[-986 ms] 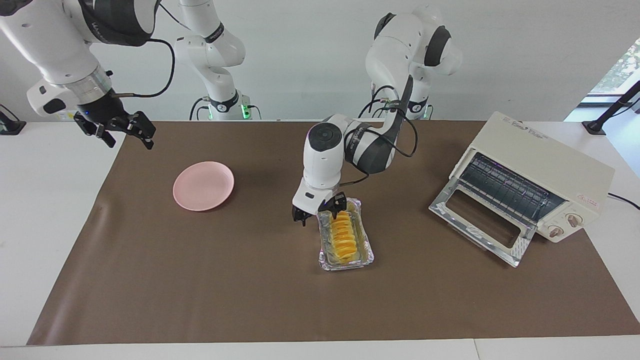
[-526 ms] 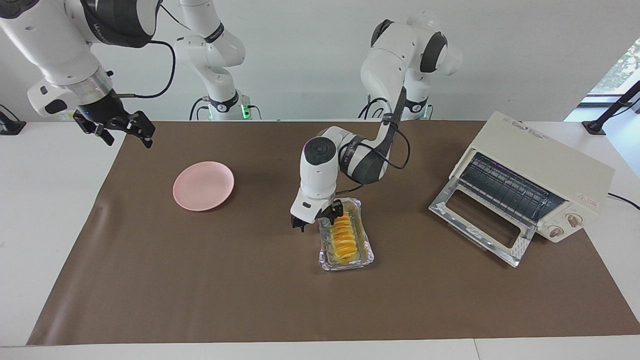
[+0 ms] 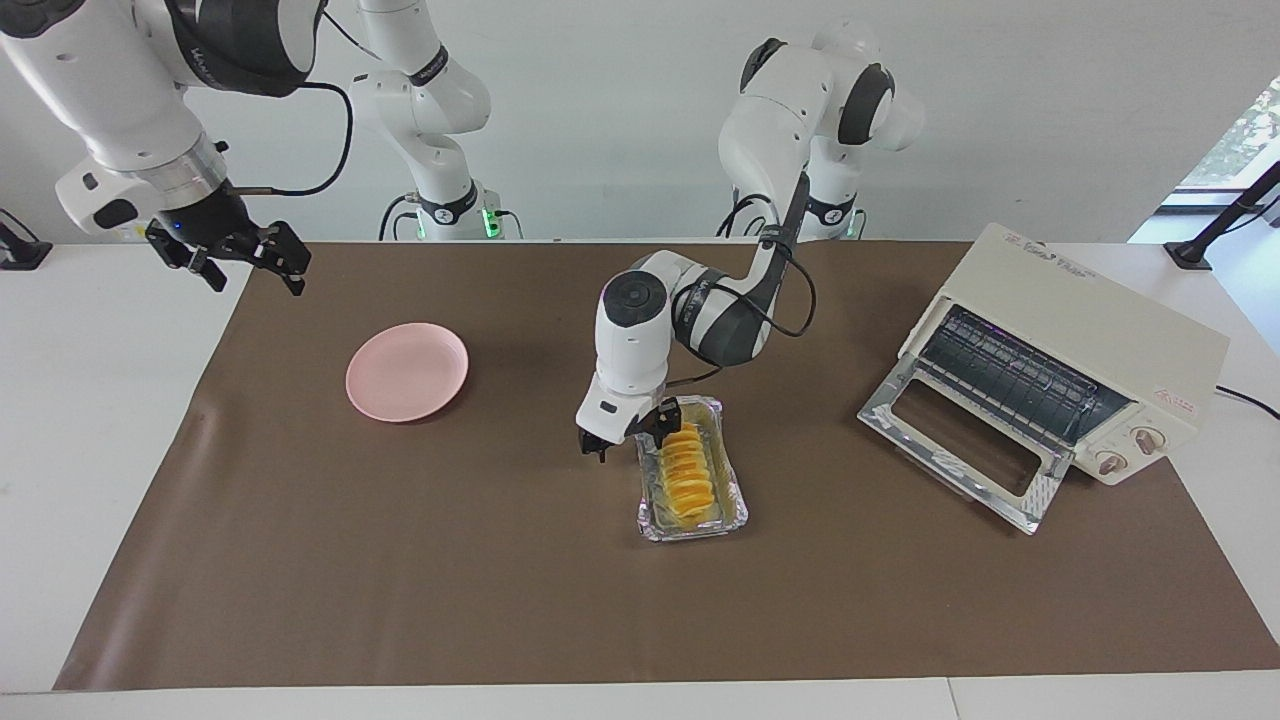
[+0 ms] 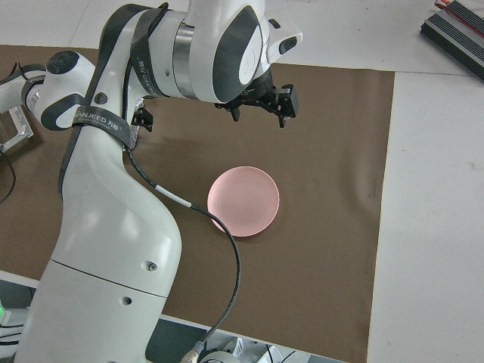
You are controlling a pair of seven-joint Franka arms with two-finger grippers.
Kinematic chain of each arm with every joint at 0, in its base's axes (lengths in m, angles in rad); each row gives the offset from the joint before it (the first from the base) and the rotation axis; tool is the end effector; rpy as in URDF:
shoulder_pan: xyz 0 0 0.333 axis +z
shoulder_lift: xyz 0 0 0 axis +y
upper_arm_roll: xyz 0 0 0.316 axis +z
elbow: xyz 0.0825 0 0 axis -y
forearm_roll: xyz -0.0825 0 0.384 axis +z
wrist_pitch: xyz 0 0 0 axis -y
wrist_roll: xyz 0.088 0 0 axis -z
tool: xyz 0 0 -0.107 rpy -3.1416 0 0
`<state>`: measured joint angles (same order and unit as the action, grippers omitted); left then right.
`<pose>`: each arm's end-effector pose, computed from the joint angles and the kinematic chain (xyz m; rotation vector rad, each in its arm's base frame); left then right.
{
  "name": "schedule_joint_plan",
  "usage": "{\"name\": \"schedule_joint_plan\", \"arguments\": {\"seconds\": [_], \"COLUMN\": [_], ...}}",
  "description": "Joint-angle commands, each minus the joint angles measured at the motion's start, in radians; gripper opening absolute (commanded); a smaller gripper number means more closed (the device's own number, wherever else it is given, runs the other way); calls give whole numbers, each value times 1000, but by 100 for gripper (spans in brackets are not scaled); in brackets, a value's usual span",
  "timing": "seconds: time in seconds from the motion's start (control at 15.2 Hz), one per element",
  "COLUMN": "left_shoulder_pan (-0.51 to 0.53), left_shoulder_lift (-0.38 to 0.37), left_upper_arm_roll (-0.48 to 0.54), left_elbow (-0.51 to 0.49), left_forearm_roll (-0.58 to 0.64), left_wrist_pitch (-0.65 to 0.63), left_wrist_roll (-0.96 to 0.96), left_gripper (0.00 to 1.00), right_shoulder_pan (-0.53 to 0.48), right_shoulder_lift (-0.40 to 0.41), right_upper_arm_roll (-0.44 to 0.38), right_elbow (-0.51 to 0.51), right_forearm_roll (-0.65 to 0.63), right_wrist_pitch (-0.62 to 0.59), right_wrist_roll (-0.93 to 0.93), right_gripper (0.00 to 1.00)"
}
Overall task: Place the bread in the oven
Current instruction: 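Carry the foil tray into the open toaster oven with the left gripper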
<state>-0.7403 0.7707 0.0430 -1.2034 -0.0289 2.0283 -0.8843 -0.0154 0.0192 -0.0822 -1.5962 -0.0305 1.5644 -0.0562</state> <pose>0.5746 -0.4952 0.3257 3.0909 0.2884 0.0636 0.5553 -0.0572 0.6014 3.1118 -0.0636 -0.0829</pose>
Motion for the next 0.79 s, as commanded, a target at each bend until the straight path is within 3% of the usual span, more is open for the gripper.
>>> {"name": "schedule_joint_plan", "arguments": {"seconds": [0.0,0.07,0.13,0.26,0.39,0.72], "left_shoulder_pan": [-11,-8,-7,-1,-1,1], "left_shoulder_lift": [7,7,7,7,7,-2], "left_upper_arm_roll": [23,23,23,23,23,28], "left_elbow": [8,8,8,8,7,10], "left_forearm_roll": [-16,-16,-16,-14,-12,-12], "left_wrist_pitch": [9,6,3,-2,-5,-72], "left_wrist_roll": [-45,-48,-50,-50,-50,-68], "left_gripper": [39,23,13,5,0,0], "right_shoulder_pan": [2,0,0,0,0,0], "right_shoulder_lift": [-11,-11,-11,-11,-11,-10], "right_upper_arm_roll": [2,9,9,9,9,9], "right_elbow": [-8,-7,-7,-7,-7,-5], "right_forearm_roll": [3,7,8,9,35,63], "right_wrist_pitch": [2,-3,-4,-6,-6,26], "right_wrist_roll": [-80,-80,-80,-80,-79,-61], "right_gripper": [100,100,100,100,100,100]}}
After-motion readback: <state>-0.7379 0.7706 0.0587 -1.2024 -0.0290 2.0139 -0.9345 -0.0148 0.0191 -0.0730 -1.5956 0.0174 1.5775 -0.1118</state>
